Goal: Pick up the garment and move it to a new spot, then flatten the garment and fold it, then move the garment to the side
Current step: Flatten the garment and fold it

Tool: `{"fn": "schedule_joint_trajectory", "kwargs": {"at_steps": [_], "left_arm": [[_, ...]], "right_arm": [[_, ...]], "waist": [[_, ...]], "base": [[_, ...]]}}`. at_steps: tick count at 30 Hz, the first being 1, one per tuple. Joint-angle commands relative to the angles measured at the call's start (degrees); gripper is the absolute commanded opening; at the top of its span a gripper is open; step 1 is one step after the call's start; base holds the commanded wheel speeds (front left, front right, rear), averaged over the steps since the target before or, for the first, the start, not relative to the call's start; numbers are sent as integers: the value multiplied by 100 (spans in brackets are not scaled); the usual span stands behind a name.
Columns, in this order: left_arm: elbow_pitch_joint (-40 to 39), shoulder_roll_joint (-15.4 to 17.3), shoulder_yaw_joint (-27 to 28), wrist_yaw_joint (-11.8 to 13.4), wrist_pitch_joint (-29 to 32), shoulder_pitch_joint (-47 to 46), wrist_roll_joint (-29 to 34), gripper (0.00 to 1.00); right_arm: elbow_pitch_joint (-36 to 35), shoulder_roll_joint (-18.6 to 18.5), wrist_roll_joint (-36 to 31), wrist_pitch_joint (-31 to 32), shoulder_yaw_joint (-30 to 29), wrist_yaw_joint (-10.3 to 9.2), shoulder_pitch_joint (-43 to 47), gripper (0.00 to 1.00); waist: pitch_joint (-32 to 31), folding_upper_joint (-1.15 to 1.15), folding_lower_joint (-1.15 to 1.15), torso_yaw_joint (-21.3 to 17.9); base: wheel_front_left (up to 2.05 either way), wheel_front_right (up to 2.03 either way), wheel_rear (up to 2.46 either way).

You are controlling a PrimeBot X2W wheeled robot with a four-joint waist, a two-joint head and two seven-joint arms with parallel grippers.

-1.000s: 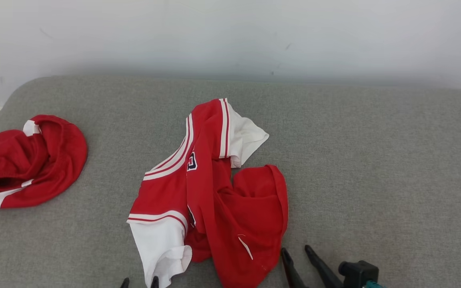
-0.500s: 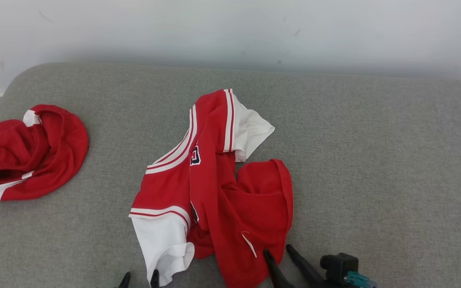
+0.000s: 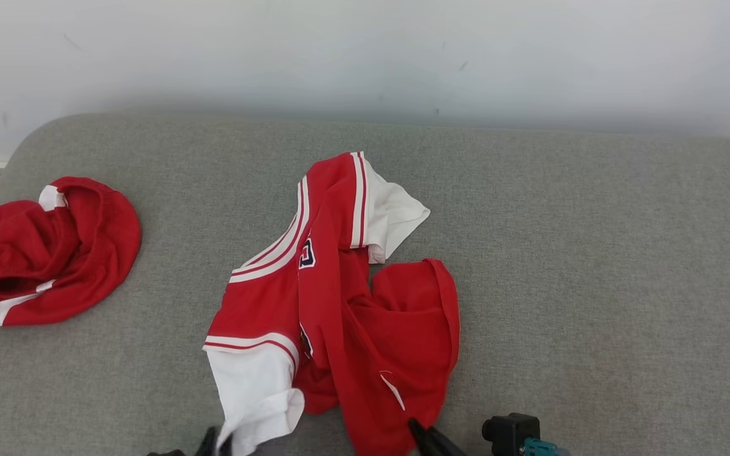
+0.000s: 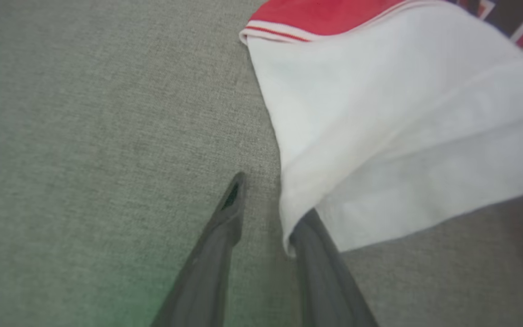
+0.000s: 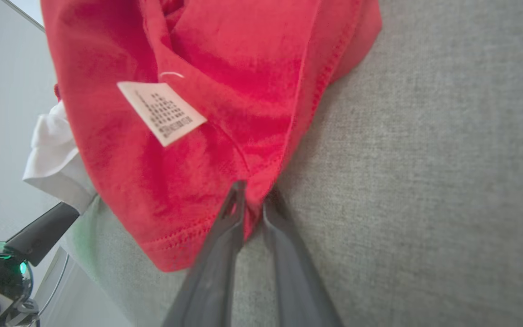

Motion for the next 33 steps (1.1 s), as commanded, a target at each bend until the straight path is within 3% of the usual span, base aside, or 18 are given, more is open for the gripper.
{"fn": "schedule_joint_trajectory", "kwargs": {"at_steps": [1, 8, 13, 19, 27, 33], "left_arm": [[102, -51, -31, -63, 27, -36, 3, 0], [-12, 71, 122, -88, -20, 19, 185, 0], [-1119, 448, 472, 135, -28, 357, 453, 0], [-2337, 804, 524, 374, 250, 404, 603, 0], [-3308, 1479, 585, 85, 1134, -945, 777, 0], [-3173, 1924, 793, -347, 1695, -2544, 693, 0]], "right_arm": [[132, 1, 54, 57, 44, 20, 104, 0], [-240, -43, 386, -171, -237, 21, 191, 0], [-1163, -448, 688, -61, -669, 21, 503, 0], [-2182, -677, 1000, 527, -1117, 21, 810, 0], [-3018, -946, 1019, 1266, -1757, 21, 130, 0], [-2835, -1139, 1078, 1604, -2214, 21, -1275, 0]], "waist": [[-15, 0, 0, -8], [-214, 0, 0, -41], [-319, 0, 0, -108], [-345, 0, 0, -179], [-29, 0, 0, -297], [306, 0, 0, -516]], "base": [[0, 0, 0], [0, 0, 0], [0, 0, 0], [0, 0, 0], [0, 0, 0], [0, 0, 0]]}}
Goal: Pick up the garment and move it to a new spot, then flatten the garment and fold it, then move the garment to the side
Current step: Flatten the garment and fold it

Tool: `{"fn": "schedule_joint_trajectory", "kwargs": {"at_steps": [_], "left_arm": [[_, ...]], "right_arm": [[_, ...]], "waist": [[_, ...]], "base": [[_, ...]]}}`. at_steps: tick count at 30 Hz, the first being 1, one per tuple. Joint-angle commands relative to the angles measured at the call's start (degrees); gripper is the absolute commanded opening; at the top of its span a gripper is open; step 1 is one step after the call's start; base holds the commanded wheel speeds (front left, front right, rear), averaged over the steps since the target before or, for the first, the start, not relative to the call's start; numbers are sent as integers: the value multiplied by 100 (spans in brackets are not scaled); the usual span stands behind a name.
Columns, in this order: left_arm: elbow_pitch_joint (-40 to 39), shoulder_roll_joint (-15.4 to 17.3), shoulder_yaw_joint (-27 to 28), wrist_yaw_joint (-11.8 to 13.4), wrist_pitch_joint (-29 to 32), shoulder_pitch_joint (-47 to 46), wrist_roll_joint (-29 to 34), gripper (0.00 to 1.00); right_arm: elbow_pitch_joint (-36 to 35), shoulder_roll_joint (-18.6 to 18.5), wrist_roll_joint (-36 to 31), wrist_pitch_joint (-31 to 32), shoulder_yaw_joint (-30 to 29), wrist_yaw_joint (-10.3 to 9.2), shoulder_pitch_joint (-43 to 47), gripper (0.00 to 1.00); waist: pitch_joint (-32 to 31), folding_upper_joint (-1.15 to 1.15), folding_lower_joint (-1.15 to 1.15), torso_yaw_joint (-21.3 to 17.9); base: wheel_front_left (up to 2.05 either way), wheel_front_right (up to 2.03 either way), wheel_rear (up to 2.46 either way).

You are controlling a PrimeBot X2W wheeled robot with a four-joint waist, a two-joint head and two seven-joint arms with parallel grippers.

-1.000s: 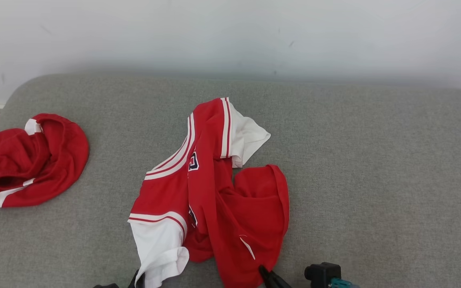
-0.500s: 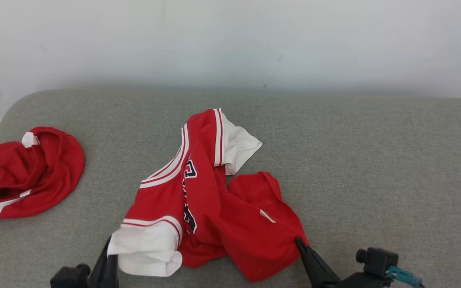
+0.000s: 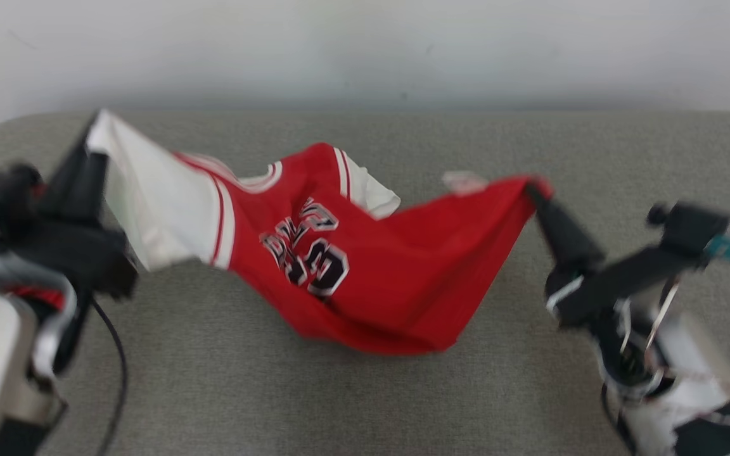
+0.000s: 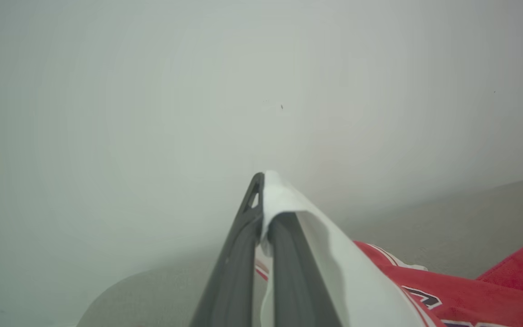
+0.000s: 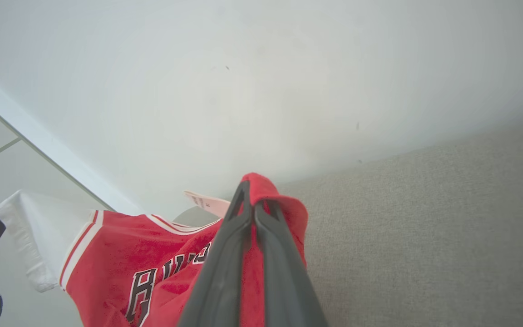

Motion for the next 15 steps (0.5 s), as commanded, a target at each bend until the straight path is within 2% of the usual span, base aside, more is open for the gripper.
{"fn": "schedule_joint_trajectory", "kwargs": {"at_steps": [1, 4, 8, 15], "left_arm": [[178, 112, 76, -105, 57, -501, 3, 0], [466, 163, 78, -239, 79, -1024, 6, 0], [658, 145, 118, -275, 23, -1255, -48, 0], [835, 91, 98, -264, -142, -874, -166, 0]], "right_arm": [[216, -54, 88, 36, -154, 21, -477, 0], [572, -144, 124, 5, -262, 21, -1070, 0], [1040, -304, 310, -58, -556, 21, -1518, 0], [2208, -609, 362, -24, -735, 21, -2129, 0]], "waist": [[217, -1, -1, -205], [220, -1, -1, -263], [169, -1, -1, -275], [122, -1, -1, -171]], "base": [[0, 0, 0], [0, 0, 0], [0, 0, 0], [0, 0, 0]]}}
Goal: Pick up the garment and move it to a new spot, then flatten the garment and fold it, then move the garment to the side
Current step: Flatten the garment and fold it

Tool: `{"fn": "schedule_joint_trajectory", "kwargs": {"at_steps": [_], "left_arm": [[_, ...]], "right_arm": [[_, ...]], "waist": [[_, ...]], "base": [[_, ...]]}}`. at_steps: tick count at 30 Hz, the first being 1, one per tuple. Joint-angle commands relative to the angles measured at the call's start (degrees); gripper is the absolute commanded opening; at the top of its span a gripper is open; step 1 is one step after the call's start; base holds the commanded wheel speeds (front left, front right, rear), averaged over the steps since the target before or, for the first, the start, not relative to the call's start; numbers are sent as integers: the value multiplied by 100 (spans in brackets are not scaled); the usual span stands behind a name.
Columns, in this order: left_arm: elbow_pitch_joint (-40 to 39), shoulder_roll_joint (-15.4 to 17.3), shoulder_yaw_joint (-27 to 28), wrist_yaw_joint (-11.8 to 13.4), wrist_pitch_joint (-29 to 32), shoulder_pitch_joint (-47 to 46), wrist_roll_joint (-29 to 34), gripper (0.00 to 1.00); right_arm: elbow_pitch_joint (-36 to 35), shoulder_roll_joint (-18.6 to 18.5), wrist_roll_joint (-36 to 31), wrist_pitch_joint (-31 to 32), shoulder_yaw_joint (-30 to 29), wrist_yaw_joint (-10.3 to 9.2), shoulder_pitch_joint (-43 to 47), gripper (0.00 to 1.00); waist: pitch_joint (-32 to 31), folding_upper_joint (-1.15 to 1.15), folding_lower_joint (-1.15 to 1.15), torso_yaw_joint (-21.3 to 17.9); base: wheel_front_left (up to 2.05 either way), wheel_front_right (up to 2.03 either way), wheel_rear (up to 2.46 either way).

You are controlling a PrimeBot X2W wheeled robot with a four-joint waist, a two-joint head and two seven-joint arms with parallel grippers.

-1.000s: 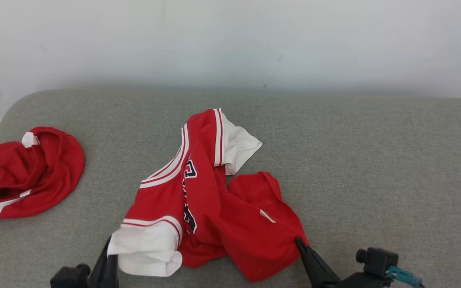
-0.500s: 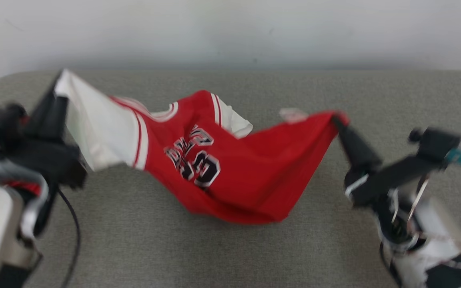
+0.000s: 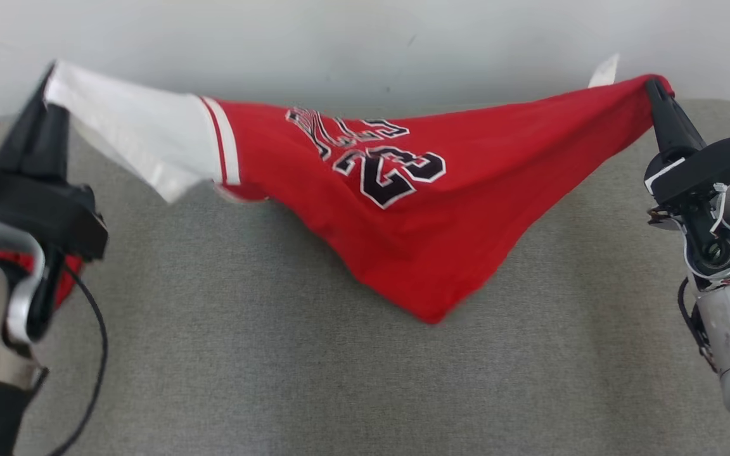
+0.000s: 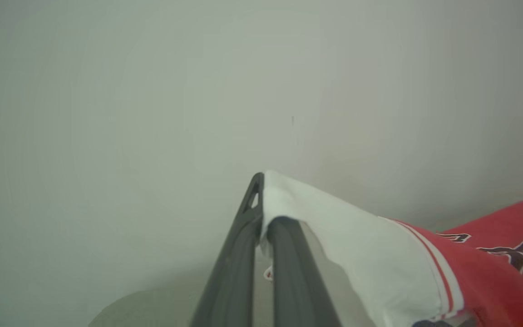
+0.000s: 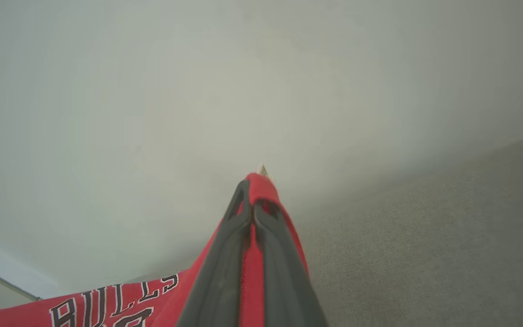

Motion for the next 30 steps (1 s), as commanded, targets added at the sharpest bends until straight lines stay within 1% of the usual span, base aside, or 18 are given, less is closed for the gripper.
{"fn": "schedule_joint_trajectory", "kwargs": {"at_steps": [1, 4, 7, 11, 16, 19, 22, 23, 27, 28, 29, 30], "left_arm": [[18, -49, -27, 33, -49, 172, -69, 0], [-15, -108, -72, 82, -126, 430, -78, 0], [-48, -178, -157, 107, -196, 693, -60, 0], [-244, -295, -244, 201, -294, 1049, -71, 0], [-830, -423, -320, 444, -268, 1696, -128, 0], [-1052, -575, -430, 556, -267, 2118, -200, 0], [-978, -728, -629, 595, -360, 2390, -134, 0], [-886, -855, -685, 579, -410, 2464, -187, 0], [-237, -1056, -959, 493, -672, 2559, -64, 0], [-56, -1094, -1012, 474, -743, 2551, -3, 35], [102, -1163, -1055, 457, -802, 2558, -14, 100], [247, -1235, -1077, 454, -850, 2588, -75, 100]], "right_arm": [[161, -78, -82, -17, 44, 23, -115, 0], [602, -98, -144, -57, 141, 22, -379, 0], [1033, -193, -226, -99, 204, 22, -704, 0], [1459, -333, -317, -184, 304, 22, -1184, 0], [1831, -485, -406, -219, 466, 22, -1595, 0], [2134, -462, -506, -187, 647, 22, -1693, 0], [2462, -377, -662, -281, 834, 22, -1760, 0], [2572, -353, -718, -309, 909, 23, -1758, 0], [2911, -216, -855, -457, 1175, 22, -1695, 0], [2980, -199, -887, -495, 1249, 22, -1669, 18], [3029, -204, -935, -529, 1328, 22, -1641, 80], [3077, -199, -959, -539, 1402, 22, -1598, 100]], "waist": [[9, -1, -1, 68], [34, -1, -1, 164], [54, -1, -1, 267], [14, -1, -1, 404], [-7, -1, -1, 530], [61, -1, -1, 625], [127, -1, -1, 717], [142, -1, -1, 751], [127, -1, -1, 837], [107, -1, -1, 843], [80, -1, -1, 844], [40, -1, -1, 844]], "base": [[0, 0, 0], [0, 0, 0], [0, 0, 0], [0, 0, 0], [0, 0, 0], [0, 0, 0], [0, 0, 0], [0, 0, 0], [0, 0, 0], [0, 0, 0], [0, 0, 0], [0, 0, 0]]}}
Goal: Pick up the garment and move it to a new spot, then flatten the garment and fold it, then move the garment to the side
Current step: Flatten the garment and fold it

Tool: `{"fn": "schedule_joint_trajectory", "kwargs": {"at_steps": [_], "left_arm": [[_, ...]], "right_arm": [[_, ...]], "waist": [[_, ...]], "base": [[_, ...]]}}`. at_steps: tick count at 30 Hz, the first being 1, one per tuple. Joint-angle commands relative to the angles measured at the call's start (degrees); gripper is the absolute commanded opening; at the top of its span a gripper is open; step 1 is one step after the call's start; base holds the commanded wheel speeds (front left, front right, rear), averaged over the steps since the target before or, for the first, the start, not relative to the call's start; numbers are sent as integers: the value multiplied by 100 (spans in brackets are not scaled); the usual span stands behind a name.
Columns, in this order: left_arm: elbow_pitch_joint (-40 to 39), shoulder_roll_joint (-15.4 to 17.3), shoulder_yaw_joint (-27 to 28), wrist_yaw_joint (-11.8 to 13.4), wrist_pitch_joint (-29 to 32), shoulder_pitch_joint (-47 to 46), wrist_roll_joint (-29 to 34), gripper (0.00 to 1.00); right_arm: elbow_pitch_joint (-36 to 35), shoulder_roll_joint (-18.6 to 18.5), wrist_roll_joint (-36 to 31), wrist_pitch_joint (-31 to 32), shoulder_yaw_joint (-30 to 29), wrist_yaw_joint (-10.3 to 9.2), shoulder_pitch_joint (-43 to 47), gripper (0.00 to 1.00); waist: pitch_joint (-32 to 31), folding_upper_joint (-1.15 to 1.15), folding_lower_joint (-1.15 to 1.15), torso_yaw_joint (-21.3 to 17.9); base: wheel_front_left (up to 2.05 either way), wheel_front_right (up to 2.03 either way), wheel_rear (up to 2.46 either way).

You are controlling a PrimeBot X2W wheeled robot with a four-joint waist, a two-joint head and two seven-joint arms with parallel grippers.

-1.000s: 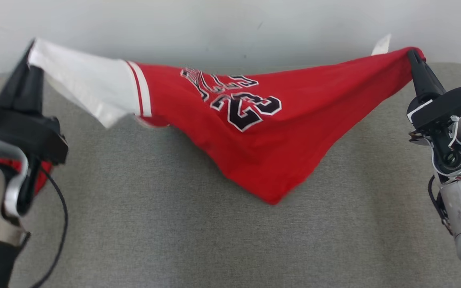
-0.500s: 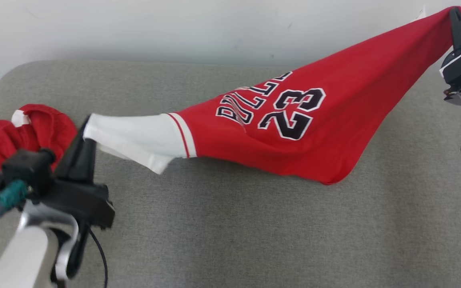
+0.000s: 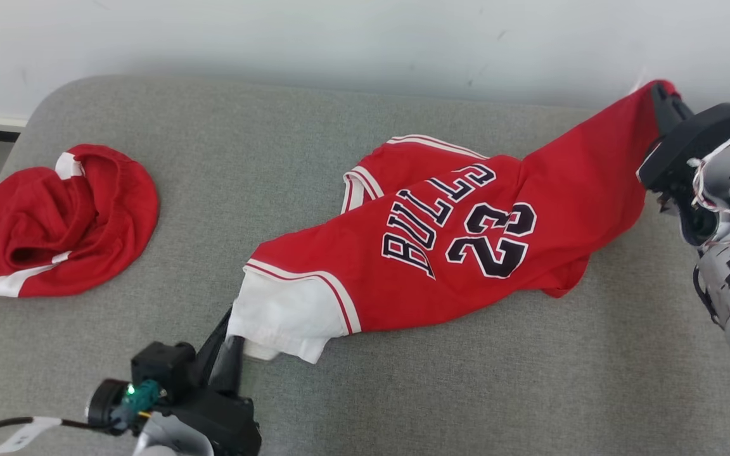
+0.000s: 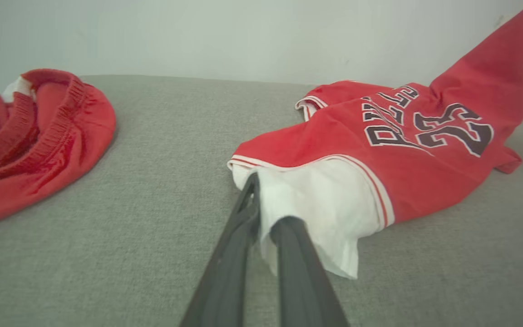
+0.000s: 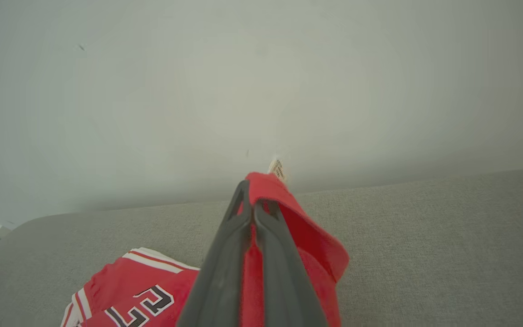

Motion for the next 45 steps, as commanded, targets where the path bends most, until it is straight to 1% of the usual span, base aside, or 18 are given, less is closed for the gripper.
{"fn": "schedule_joint_trajectory", "kwargs": {"at_steps": [1, 5, 8, 10, 15, 18, 21, 25, 27, 29, 32, 35, 39, 41, 45], "left_arm": [[163, -84, -25, -28, -104, 132, -56, 100], [413, -123, 20, -8, -268, 255, -99, 100], [542, -67, 23, 50, -318, 472, -105, 100], [541, -48, 66, 128, -367, 660, -159, 100], [245, 10, 199, 416, -460, 1177, -217, 100], [-33, 118, 311, 615, -541, 1410, -151, 100], [-357, 119, 474, 789, -640, 1553, -122, 100], [-790, 104, 571, 1042, -713, 1677, 50, 100], [-978, 97, 636, 1142, -745, 1691, 170, 100], [-1027, 102, 665, 1163, -748, 1691, 233, 100], [-1036, 131, 699, 1132, -760, 1672, 279, 100], [-1002, 167, 716, 1109, -759, 1639, 344, 100], [-964, 186, 766, 1058, -766, 1560, 375, 100], [-928, 187, 783, 1042, -769, 1517, 412, 100], [-895, 118, 803, 1007, -773, 1475, 443, 100]], "right_arm": [[53, -14, -35, -39, 82, 21, 125, 100], [40, -41, 67, -75, 209, 21, 225, 100], [-54, -181, 163, -61, 355, 21, 455, 100], [-177, -311, 211, -226, 432, 21, 614, 100], [-480, -594, 438, -696, 445, 21, 1230, 100], [-647, -758, 559, -1007, 363, 21, 1607, 100], [-825, -817, 651, -1208, 292, 21, 2050, 100], [-1058, -633, 689, -1325, 297, 21, 2619, 100], [-1168, -365, 739, -1345, 333, 21, 2978, 100], [-1167, -188, 750, -1360, 349, 21, 3143, 100], [-1096, 97, 763, -1369, 404, 21, 3286, 100], [-973, 295, 796, -1330, 430, 21, 3311, 100], [-746, 497, 810, -1312, 414, 21, 3097, 100], [-568, 531, 745, -1308, 438, 21, 2987, 100], [-222, 672, 812, -1264, 402, 21, 2738, 100]], "waist": [[-97, -1, 0, -8], [-236, -1, 0, -42], [-367, -1, 0, -88], [-445, -1, 0, -124], [-566, -1, 0, -220], [-608, -1, 0, -250], [-630, -1, 0, -265], [-628, -1, 0, -278], [-619, -1, 0, -296], [-627, -1, 0, -291], [-658, -1, 0, -251], [-668, -1, 0, -195], [-652, -1, 0, -83], [-629, -1, 0, -8], [-571, -1, 0, 159]], "base": [[0, 0, 0], [0, 0, 0], [0, 0, 0], [0, 0, 0], [0, 0, 0], [0, 0, 0], [0, 0, 0], [0, 0, 0], [0, 0, 0], [0, 0, 0], [0, 0, 0], [0, 0, 0], [0, 0, 0], [0, 0, 0], [0, 0, 0]]}}
